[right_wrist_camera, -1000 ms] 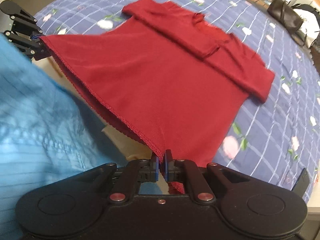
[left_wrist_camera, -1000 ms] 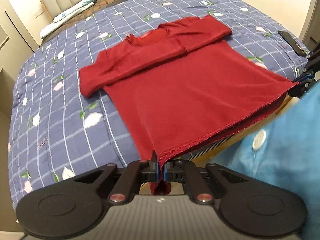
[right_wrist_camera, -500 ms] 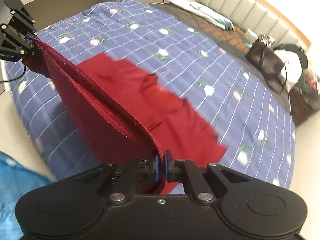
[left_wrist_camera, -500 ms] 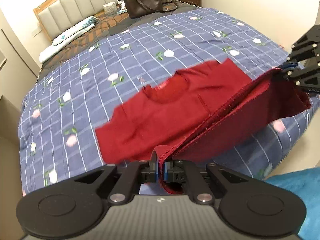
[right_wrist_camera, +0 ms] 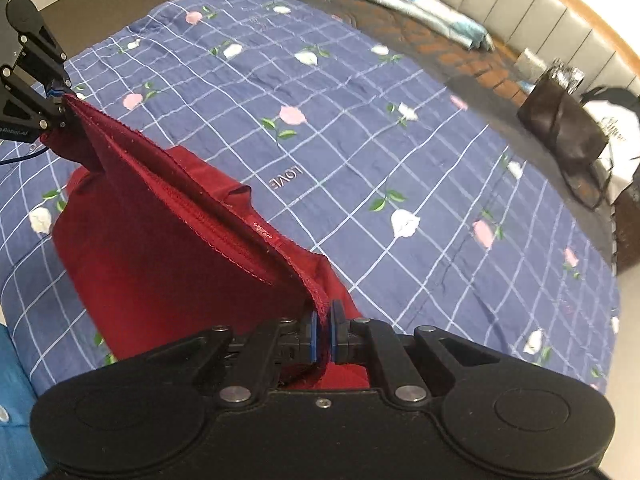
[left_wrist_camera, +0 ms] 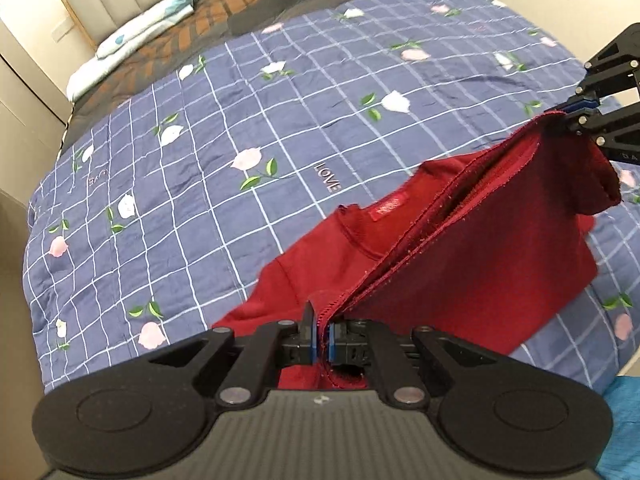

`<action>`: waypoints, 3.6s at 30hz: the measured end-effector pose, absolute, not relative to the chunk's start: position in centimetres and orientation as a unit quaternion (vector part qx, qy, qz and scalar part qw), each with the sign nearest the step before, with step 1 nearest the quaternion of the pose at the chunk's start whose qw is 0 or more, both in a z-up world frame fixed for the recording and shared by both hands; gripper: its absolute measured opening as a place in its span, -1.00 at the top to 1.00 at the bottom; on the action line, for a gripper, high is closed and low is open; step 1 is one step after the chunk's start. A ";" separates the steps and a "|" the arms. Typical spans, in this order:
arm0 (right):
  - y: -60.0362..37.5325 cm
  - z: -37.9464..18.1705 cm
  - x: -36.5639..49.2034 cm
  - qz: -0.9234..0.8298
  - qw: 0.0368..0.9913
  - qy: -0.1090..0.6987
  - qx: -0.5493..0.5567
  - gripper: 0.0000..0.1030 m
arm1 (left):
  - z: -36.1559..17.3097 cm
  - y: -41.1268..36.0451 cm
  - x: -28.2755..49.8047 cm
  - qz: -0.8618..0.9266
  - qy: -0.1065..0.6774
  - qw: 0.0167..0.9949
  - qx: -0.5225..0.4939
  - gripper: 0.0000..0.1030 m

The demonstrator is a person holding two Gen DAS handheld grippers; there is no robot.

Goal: Fold small clothes
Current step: 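Lift the hem with both grippers and fold it over toward the collar, then lay the hem down near the collar and open both grippers, then raise both grippers away from the folded red shirt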

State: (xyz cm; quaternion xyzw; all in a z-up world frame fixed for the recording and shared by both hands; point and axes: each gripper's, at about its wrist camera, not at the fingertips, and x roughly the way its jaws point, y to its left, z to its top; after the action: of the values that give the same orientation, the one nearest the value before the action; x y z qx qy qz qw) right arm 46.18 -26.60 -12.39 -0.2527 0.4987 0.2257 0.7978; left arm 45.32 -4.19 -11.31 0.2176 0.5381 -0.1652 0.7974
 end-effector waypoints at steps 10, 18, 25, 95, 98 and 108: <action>-27.4 -16.4 50.6 0.225 0.779 0.545 -0.214 0.86 | -15.8 -5.0 51.6 -0.142 0.584 0.770 0.214 0.90; -28.0 -18.2 52.2 0.212 0.777 0.560 -0.194 0.78 | -17.6 -5.2 54.1 -0.115 0.606 0.764 0.189 0.78; -29.4 -18.5 52.6 0.180 0.791 0.558 -0.176 0.00 | -17.8 -5.3 55.2 -0.101 0.603 0.771 0.181 -0.41; -18.6 1.8 24.6 0.068 0.909 0.411 0.017 -0.99 | -2.5 4.1 23.6 0.083 0.505 0.857 -0.054 -0.99; -17.4 2.8 22.0 0.078 0.912 0.404 0.013 -0.99 | -1.6 4.1 21.1 0.077 0.499 0.862 -0.042 -0.99; -15.8 4.4 17.4 0.082 0.914 0.396 0.002 -0.99 | 0.1 4.0 16.4 0.081 0.490 0.867 -0.031 -0.99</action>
State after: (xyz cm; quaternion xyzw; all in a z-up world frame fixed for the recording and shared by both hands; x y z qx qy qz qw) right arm 17.42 -15.85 4.42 0.0025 0.3962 0.0824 0.9145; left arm 16.37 4.04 0.13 -0.0309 0.4902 0.0810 0.8673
